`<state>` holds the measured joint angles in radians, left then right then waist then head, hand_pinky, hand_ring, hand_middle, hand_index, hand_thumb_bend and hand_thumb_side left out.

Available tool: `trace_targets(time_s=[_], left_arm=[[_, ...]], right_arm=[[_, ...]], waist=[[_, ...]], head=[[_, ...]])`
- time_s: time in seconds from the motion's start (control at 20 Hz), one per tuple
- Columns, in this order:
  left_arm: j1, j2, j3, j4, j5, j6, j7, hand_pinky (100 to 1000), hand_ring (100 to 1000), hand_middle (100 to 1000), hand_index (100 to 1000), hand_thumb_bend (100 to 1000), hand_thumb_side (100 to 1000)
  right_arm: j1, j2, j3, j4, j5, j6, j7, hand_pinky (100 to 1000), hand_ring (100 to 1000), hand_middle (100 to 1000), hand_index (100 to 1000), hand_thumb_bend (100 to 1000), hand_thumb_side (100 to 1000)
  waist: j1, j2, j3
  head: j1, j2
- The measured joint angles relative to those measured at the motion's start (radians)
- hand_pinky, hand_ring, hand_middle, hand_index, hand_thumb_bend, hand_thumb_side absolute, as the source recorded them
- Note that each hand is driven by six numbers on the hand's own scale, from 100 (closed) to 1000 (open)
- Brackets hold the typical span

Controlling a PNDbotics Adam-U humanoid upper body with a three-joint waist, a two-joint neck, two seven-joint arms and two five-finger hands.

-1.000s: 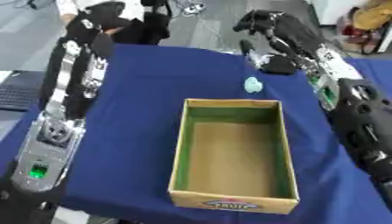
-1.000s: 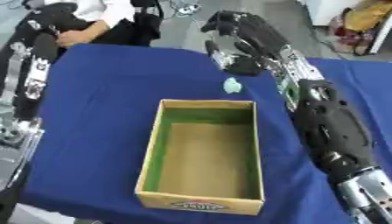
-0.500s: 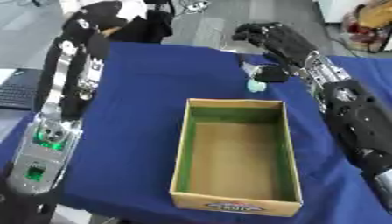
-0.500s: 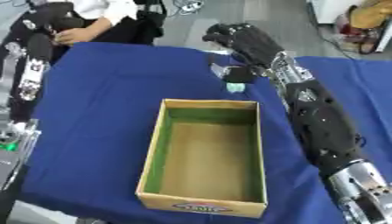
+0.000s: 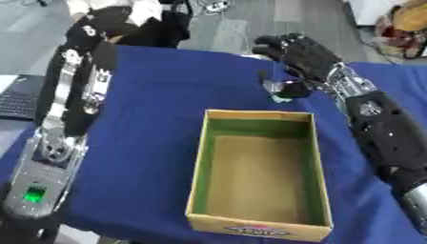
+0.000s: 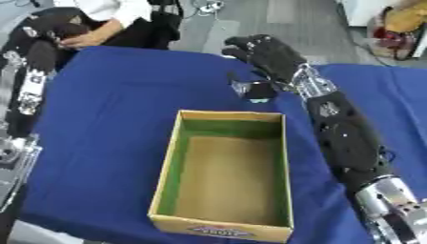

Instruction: Pick up objects on the table and place them in the box.

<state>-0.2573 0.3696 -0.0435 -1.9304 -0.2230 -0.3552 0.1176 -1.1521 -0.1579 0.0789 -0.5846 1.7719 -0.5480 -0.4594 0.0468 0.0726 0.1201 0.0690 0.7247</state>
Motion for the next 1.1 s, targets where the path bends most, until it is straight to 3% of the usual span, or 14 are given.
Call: trace_targets(time_s=[0.25,0.3,0.35,0.5,0.95,1.1], left_arm=[[-0.003,0.0,-0.001,0.0,0.0,0.0,0.0,839,722,822,861,300,907],[-0.003,0.0,-0.001,0.0,0.0,0.0,0.0,839,722,822,861,300,907],[-0.003,0.0,-0.001,0.0,0.0,0.0,0.0,839,722,822,861,300,907],[-0.003,0.0,-0.001,0.0,0.0,0.0,0.0,839,722,822,861,300,907],[-0.007,0.0,-0.002,0.0,0.0,0.0,0.0,839,721,822,861,301,907],[-0.011,0.0,-0.002,0.0,0.0,0.0,0.0,839,721,822,860,301,907]], right_arm=[[0.0,-0.008,-0.013,0.018,0.06,0.018,0.007,731,776,922,934,226,882],[0.0,-0.009,-0.017,0.021,0.069,0.023,0.01,732,777,923,935,255,947],[0.0,-0.011,-0.019,0.023,0.077,0.028,0.012,732,772,919,933,250,871],[0.0,-0.02,-0.027,0.027,0.1,0.046,0.013,739,772,920,934,286,858],[-0.001,-0.03,-0.046,0.042,0.135,0.085,0.0,725,756,903,927,290,856],[-0.001,-0.03,-0.05,0.047,0.137,0.09,0.001,674,731,878,920,273,861]], waist=[[-0.005,0.006,0.0],[-0.005,0.006,0.0],[-0.005,0.006,0.0],[-0.005,0.006,0.0],[-0.006,0.015,0.011],[-0.009,0.019,0.011]], head=[[-0.003,-0.004],[-0.003,-0.004],[-0.003,-0.004],[-0.003,-0.005],[-0.003,-0.02],[-0.003,-0.022]])
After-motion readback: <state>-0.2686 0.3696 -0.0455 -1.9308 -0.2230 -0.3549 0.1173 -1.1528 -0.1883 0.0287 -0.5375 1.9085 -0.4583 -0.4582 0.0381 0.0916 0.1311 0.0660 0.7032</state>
